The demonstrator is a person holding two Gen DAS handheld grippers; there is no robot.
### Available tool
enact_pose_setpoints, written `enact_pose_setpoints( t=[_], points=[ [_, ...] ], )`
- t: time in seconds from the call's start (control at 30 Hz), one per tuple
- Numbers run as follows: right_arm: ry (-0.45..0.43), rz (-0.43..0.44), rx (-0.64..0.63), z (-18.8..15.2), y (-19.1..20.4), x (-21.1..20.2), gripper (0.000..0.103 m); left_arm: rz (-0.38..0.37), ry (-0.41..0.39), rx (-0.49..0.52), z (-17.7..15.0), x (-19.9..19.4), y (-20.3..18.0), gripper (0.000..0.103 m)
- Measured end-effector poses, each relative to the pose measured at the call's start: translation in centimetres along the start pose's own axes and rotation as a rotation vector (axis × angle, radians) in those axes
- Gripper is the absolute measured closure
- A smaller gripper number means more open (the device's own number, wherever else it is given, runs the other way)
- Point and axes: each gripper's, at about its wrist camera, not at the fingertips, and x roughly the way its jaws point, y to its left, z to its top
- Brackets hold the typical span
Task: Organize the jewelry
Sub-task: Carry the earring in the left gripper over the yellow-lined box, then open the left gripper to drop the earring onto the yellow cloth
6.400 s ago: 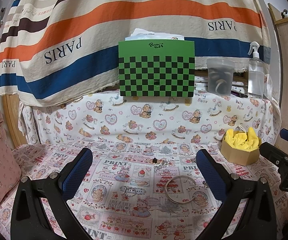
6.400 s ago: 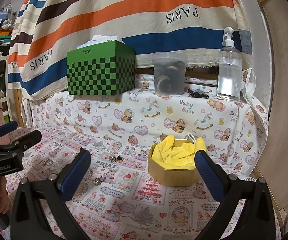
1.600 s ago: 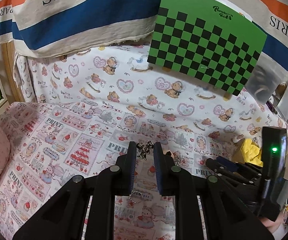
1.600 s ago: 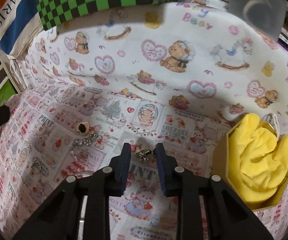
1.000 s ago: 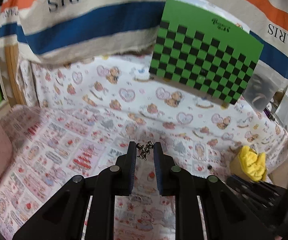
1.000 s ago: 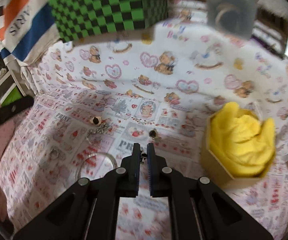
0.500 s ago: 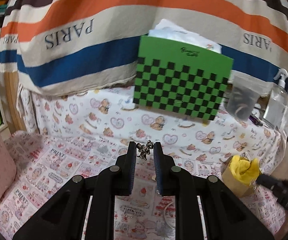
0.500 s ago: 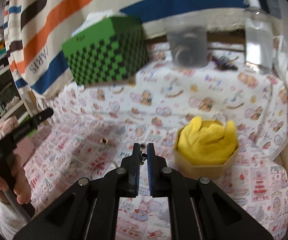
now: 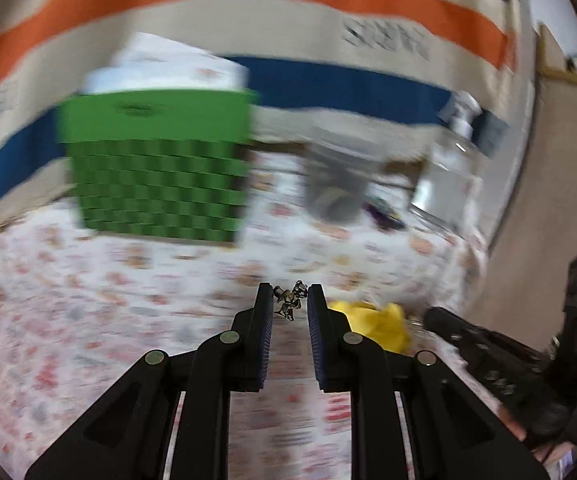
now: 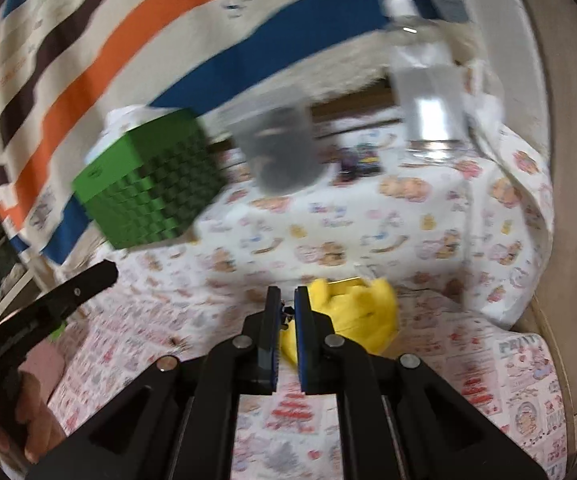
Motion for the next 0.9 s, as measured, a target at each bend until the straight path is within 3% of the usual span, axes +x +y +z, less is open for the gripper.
enact_pose_setpoints(
  t=[0.1, 0.23, 0.37, 0.57, 0.73, 0.8, 0.83, 0.87, 0.9],
  points=[
    [-0.013, -0.035, 0.01, -0.3, -1.4, 0.2, 0.097, -0.086, 0.091, 0.048, -0.3, 3.4, -3.0, 0.087],
    [0.005, -0.058, 0.059, -0.4, -3.7, 1.8, 0.097, -0.087, 0.169, 0.113, -1.4, 6.9, -5.6, 0.087],
    [0.053, -0.041, 0.122, -0.7, -5.5, 3.3, 0.097, -0.078, 0.187, 0.175, -2.6, 8.4, -6.8, 0.087],
    [0.082, -0.005, 0.157, -0.9, -6.3, 3.9, 0.097, -0.106, 0.219, 0.103, -3.3, 10.2, -5.3, 0.087],
    [0.094, 0.007, 0.171, -0.8, -6.6, 4.4, 0.097, -0.135, 0.19, 0.136, -2.8, 10.0, -5.0, 0.086],
    [0.107, 0.014, 0.18, -0.8, -6.7, 4.8, 0.096, -0.125, 0.187, 0.141, -2.6, 9.6, -4.8, 0.071],
    [0.113, 0.032, 0.188, -0.8, -6.8, 4.9, 0.091, -0.115, 0.177, 0.149, -2.5, 9.2, -4.7, 0.067],
    [0.115, 0.043, 0.193, -0.8, -6.9, 4.9, 0.078, -0.099, 0.155, 0.165, -2.5, 8.7, -4.7, 0.066],
    [0.109, 0.041, 0.196, -0.7, -6.9, 4.8, 0.073, -0.085, 0.139, 0.182, -2.4, 8.2, -4.7, 0.065]
  ],
)
